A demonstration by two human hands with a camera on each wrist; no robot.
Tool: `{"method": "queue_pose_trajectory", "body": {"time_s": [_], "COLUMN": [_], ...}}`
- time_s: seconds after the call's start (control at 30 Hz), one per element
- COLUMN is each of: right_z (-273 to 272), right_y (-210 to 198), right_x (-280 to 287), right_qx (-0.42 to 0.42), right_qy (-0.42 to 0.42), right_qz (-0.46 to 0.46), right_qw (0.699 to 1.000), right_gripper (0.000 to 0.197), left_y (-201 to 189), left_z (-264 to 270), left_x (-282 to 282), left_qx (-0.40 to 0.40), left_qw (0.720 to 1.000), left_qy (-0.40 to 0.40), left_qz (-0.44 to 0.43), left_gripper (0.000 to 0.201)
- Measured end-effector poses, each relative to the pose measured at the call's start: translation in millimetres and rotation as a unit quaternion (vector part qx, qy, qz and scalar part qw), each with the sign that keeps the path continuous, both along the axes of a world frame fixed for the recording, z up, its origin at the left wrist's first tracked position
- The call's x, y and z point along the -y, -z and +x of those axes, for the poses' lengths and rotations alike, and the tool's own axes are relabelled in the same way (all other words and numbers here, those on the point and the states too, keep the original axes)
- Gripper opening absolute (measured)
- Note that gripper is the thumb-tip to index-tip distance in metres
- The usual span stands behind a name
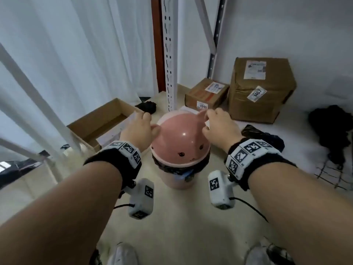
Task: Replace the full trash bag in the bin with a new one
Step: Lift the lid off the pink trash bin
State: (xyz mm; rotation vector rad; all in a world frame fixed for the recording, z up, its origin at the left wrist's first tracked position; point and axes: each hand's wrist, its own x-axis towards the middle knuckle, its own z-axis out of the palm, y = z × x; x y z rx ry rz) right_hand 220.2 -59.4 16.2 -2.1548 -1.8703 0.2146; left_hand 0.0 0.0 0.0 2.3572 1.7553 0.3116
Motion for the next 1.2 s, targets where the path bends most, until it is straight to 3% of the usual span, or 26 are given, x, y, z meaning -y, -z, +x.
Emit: {"method": "queue_pose_trajectory", "body": {"time_s": [0.1, 0.23, 0.47, 0.67, 0.77, 0.83, 1.0, 1.1, 1.2], "right_z": [3.5, 7.2, 1.6, 6.2, 11.0, 14.7, 19.5, 21.5, 25.7], "right_y": [9.4, 24.6, 34.6, 36.1, 34.0, 33.8, 35.5, 34.1, 34.6], "right_x": [-19.0, -35.7, -27.9, -15.6, -10.1, -7.6, -6.0, -6.1, -4.6], "right_qx": [0.028, 0.021, -0.046, -0.087, -0.094, -0.101, -0.116, -0.126, -0.13], "right_qy": [-0.003, -0.024, -0.034, -0.04, -0.045, -0.039, -0.021, -0.016, -0.008], "right_qz": [0.019, -0.035, -0.085, -0.08, -0.065, -0.046, 0.01, 0.026, 0.037], "right_qw": [0.999, 0.999, 0.995, 0.992, 0.992, 0.993, 0.993, 0.992, 0.991], "right_gripper": [0.043, 0.053, 0.058, 0.058, 0.053, 0.047, 0.039, 0.038, 0.043], "left_y": [7.3, 24.8, 31.8, 17.3, 15.2, 15.2, 21.1, 28.5, 30.9], "left_z": [3.0, -1.4, -8.7, -13.5, -14.2, -10.9, 0.1, -0.7, 0.0], "left_x": [-18.2, -34.0, -23.9, -7.4, -1.3, 0.8, -3.8, -13.0, -16.3], "left_qx": [0.002, 0.039, 0.116, 0.109, 0.103, 0.114, 0.128, 0.093, 0.055], "left_qw": [1.0, 0.995, 0.987, 0.979, 0.974, 0.973, 0.984, 0.988, 0.987], "left_qy": [0.001, 0.038, 0.053, 0.075, 0.075, 0.074, 0.009, -0.066, -0.107], "left_qz": [-0.017, -0.085, -0.1, -0.156, -0.185, -0.184, -0.126, -0.101, -0.106], "left_gripper": [0.052, 0.026, 0.017, 0.03, 0.019, 0.023, 0.027, 0.037, 0.032]}}
